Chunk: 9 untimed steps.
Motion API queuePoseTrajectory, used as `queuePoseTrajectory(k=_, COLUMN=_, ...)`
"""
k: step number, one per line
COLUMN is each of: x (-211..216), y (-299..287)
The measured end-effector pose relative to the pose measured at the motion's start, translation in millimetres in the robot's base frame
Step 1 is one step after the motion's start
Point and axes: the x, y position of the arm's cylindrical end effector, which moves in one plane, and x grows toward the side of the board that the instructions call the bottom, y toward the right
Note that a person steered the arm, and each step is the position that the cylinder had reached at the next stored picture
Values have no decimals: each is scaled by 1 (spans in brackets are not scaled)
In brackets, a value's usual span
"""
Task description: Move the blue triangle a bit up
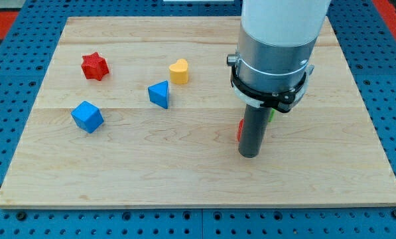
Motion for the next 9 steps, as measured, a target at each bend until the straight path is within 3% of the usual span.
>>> queuePoseTrajectory(k=3, x=-47, y=-8)
queuePoseTrajectory(k=6, x=-10, y=-11)
queuePoseTrajectory(k=7, x=-13, y=-66)
queuePoseTrajectory(k=8, x=-45, y=-128)
queuePoseTrajectory(k=9, x=-100, y=-142)
